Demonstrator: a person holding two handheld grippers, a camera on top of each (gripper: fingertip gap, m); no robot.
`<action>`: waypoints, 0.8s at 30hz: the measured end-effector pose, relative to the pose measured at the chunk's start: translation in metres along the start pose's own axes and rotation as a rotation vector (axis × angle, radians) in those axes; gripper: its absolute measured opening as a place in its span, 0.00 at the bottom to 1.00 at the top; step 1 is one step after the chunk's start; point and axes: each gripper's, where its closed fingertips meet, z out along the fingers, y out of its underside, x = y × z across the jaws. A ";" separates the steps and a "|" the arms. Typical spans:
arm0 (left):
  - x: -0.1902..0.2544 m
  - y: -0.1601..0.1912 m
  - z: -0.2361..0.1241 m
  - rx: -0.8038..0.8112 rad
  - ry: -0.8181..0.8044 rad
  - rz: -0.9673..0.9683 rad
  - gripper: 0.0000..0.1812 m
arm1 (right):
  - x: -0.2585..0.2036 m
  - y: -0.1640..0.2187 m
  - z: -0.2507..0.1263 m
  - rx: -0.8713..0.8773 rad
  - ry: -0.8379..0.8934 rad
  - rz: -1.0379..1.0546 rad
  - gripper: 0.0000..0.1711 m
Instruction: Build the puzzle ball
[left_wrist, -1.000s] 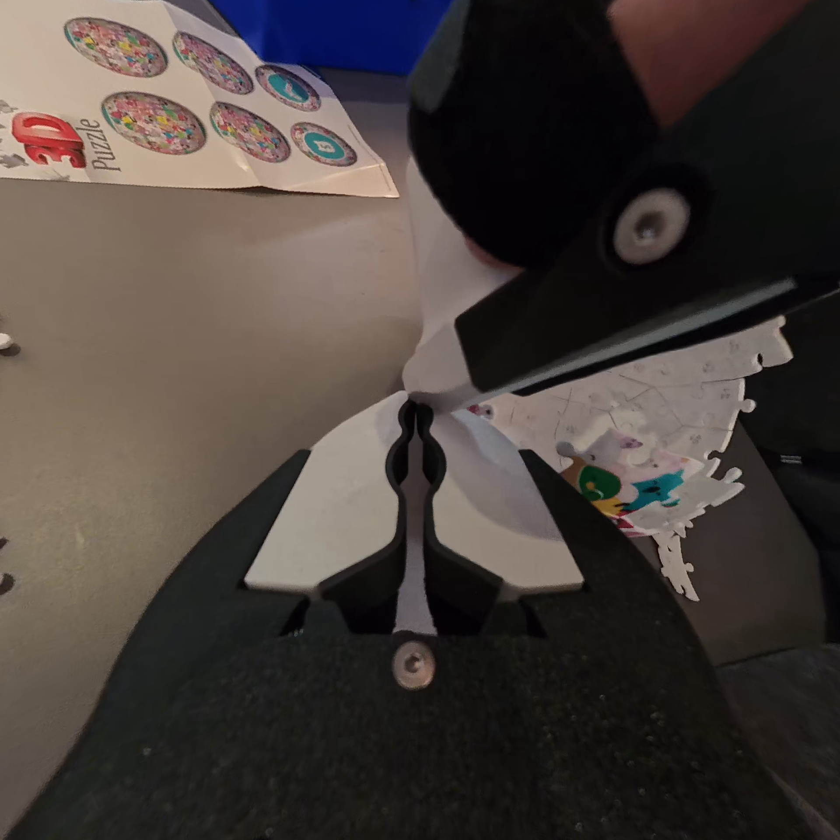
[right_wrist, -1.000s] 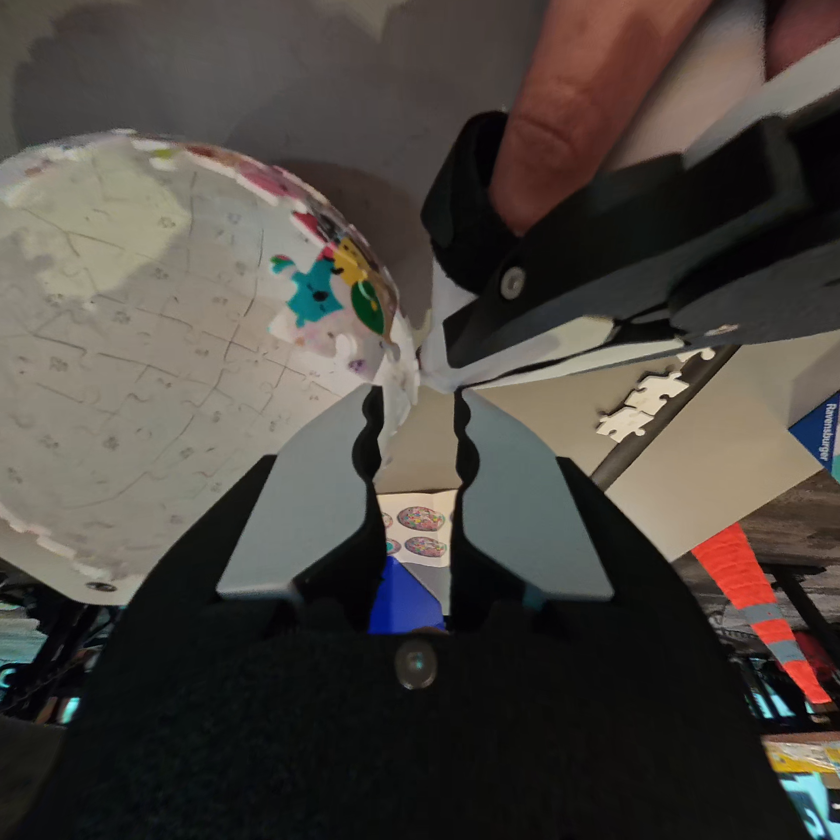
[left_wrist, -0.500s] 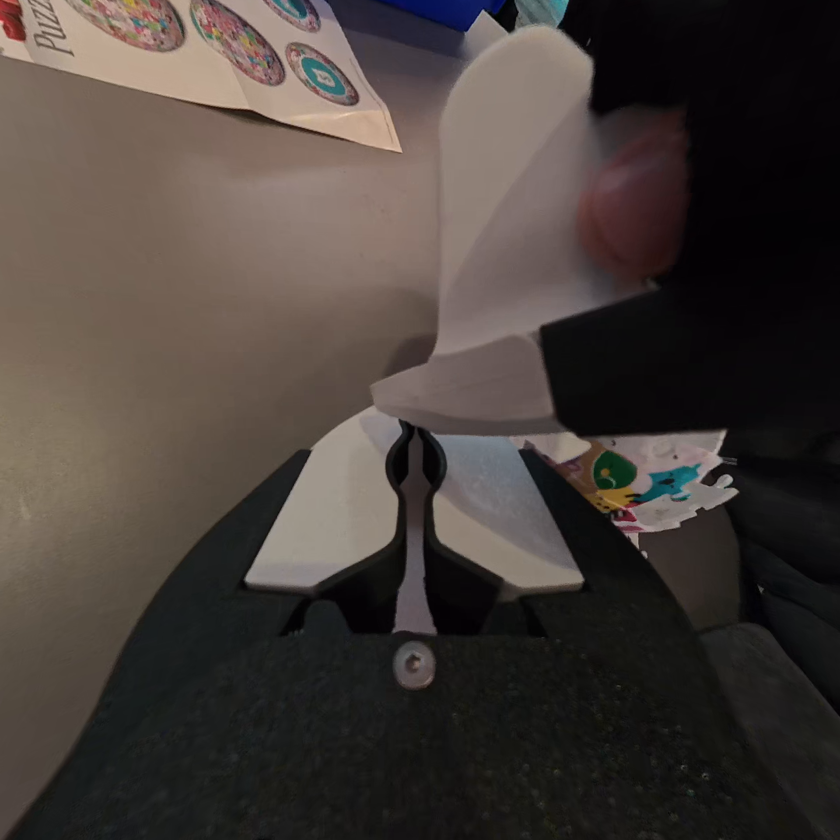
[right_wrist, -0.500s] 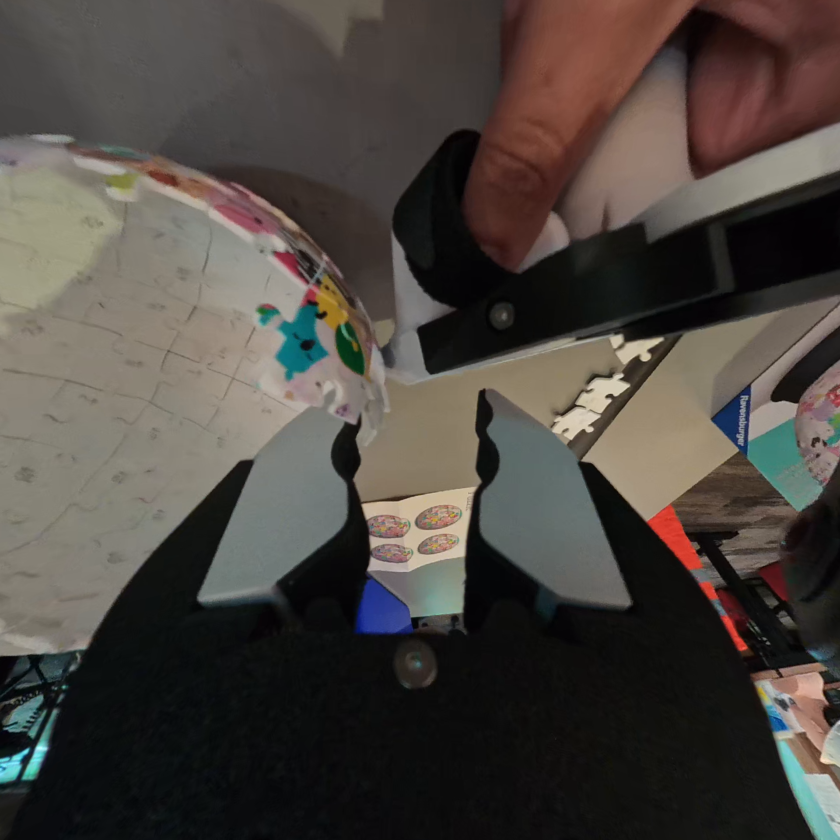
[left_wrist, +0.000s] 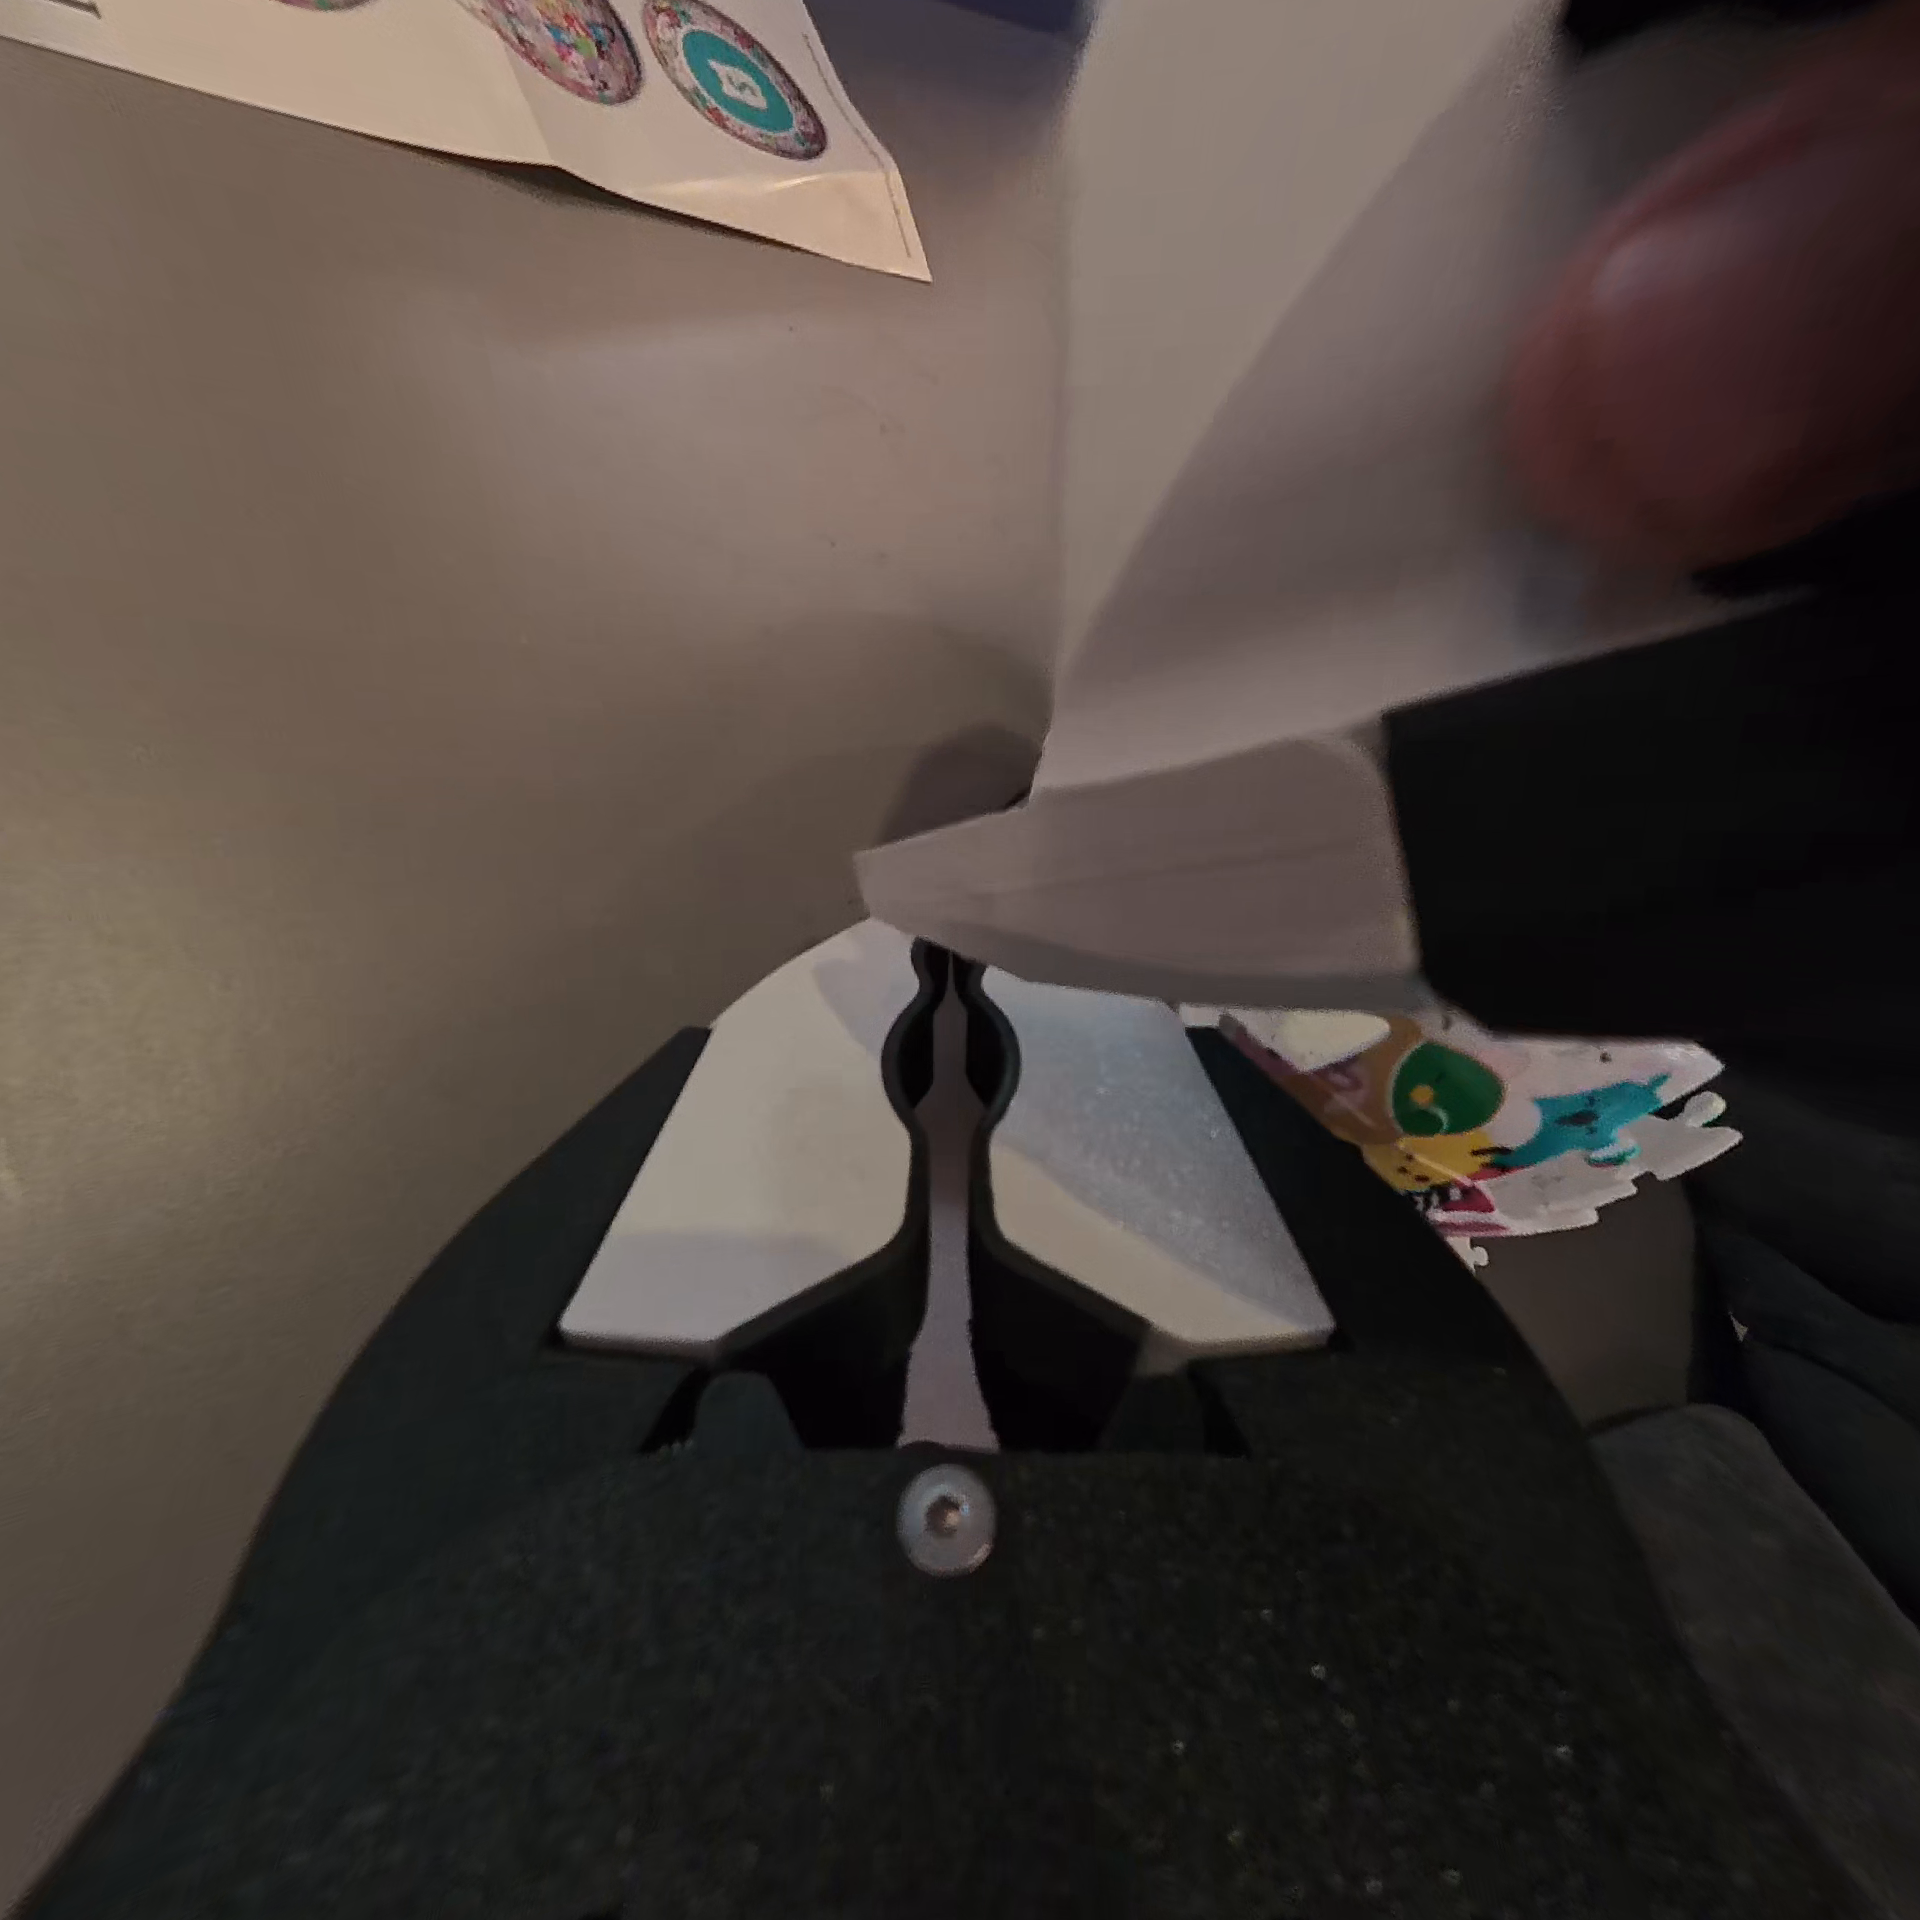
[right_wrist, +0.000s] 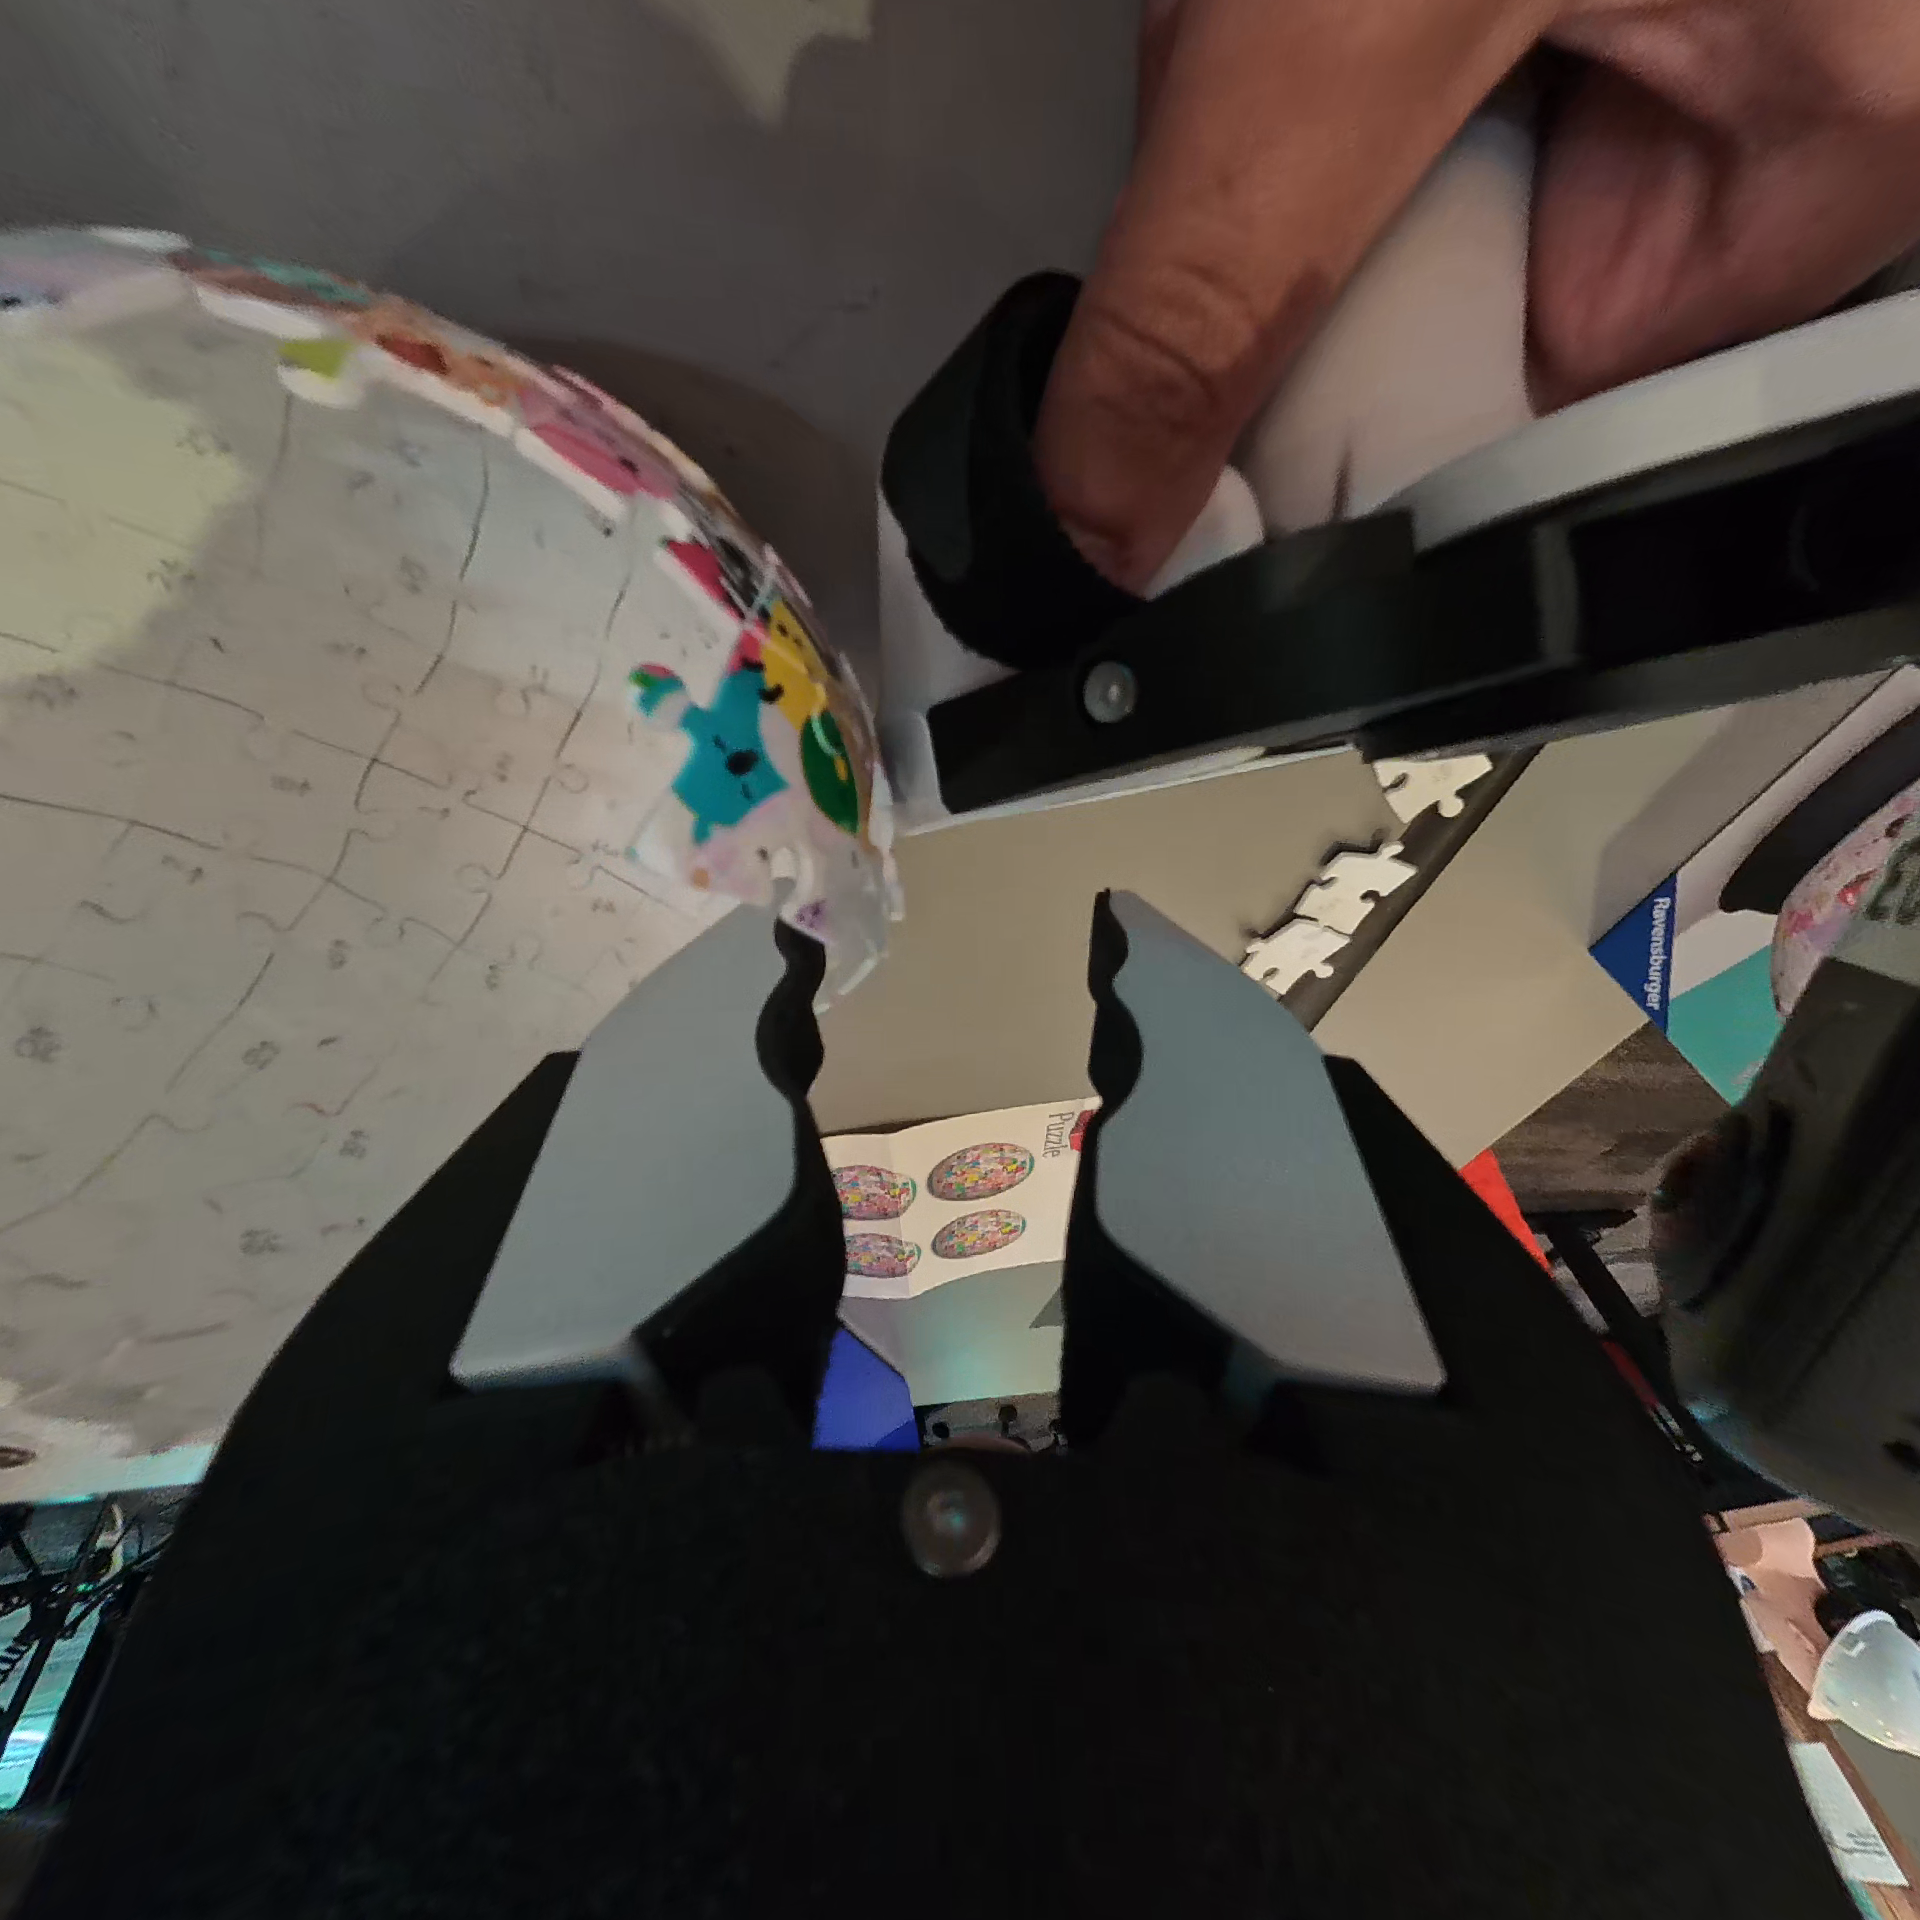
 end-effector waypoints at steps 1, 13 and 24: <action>0.000 0.000 0.000 -0.001 0.000 0.000 0.00 | 0.001 0.000 0.001 -0.003 0.007 -0.003 0.29; 0.000 -0.002 -0.004 0.026 -0.003 0.000 0.00 | 0.009 0.001 -0.030 0.087 0.044 0.051 0.33; 0.008 -0.029 -0.111 0.351 -0.402 0.067 0.12 | -0.095 0.049 -0.148 0.944 0.327 0.616 0.28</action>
